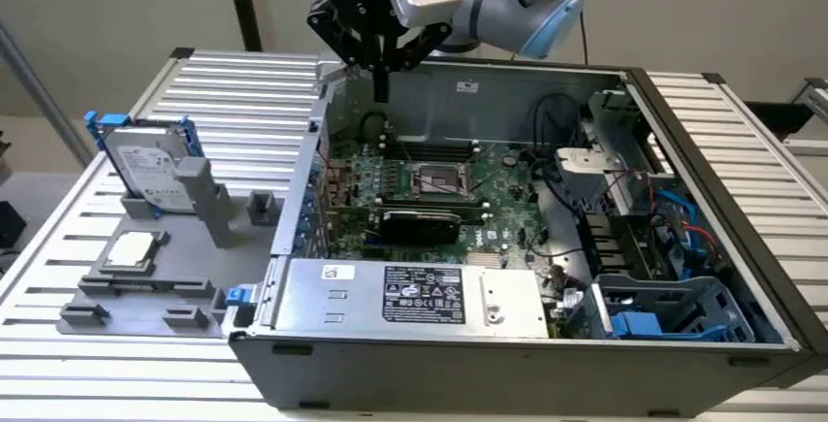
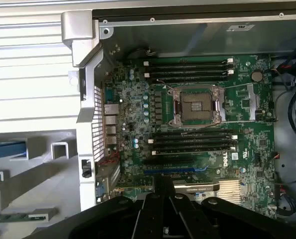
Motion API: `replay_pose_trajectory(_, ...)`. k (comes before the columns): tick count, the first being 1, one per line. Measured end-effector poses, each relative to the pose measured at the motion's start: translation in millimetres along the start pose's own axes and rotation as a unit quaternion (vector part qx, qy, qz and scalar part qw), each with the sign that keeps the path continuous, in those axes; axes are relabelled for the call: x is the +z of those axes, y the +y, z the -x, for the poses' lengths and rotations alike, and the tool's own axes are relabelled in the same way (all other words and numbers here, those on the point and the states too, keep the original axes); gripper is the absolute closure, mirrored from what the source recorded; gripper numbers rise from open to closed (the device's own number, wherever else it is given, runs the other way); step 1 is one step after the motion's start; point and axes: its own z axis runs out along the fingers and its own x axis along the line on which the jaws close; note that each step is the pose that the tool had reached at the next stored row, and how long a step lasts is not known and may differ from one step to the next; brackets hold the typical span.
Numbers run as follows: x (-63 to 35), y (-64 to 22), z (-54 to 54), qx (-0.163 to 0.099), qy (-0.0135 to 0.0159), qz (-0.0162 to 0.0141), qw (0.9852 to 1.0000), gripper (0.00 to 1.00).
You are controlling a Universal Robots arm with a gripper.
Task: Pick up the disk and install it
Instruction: 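Reach for the disk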
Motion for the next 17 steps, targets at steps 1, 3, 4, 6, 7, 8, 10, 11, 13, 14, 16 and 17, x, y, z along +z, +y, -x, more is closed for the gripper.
replay_pose_trajectory(1, 0.0, -0.1, -0.6, 0.0, -0.0001, 0.0, 1.0, 1.0)
replay_pose_trajectory(3, -0.2, -0.4, -6.6, 0.0, -0.0001, -0.0001, 1.0, 1.0)
replay_pose_trajectory(4, -0.3, -0.8, -11.2, 0.0, -0.0001, 0.0, 1.0, 1.0)
replay_pose_trajectory(6, -0.4, -1.4, -20.4, 0.0, -0.0001, 0.0, 1.0, 1.0)
replay_pose_trajectory(7, -0.6, -1.8, -24.9, 0.0, -0.0001, 0.0, 1.0, 1.0)
replay_pose_trajectory(8, -0.7, -2.1, -29.5, 0.0, -0.0001, 0.0, 1.0, 1.0)
replay_pose_trajectory(10, -0.9, -2.7, -38.3, 0.0, -0.0001, 0.0, 1.0, 1.0)
replay_pose_trajectory(11, -1.0, -3.0, -42.9, 0.0, -0.0001, -0.0001, 1.0, 1.0)
replay_pose_trajectory(13, -1.2, -3.6, -51.9, 0.0, -0.0001, 0.0, 1.0, 1.0)
replay_pose_trajectory(14, -1.3, -3.9, -56.4, 0.0, -0.0001, 0.0, 1.0, 1.0)
replay_pose_trajectory(16, -1.4, -4.1, -65.6, 0.0, -0.0001, 0.0, 1.0, 1.0)
replay_pose_trajectory(17, -1.5, -4.2, -70.0, 0.0, -0.0001, 0.0, 1.0, 1.0)
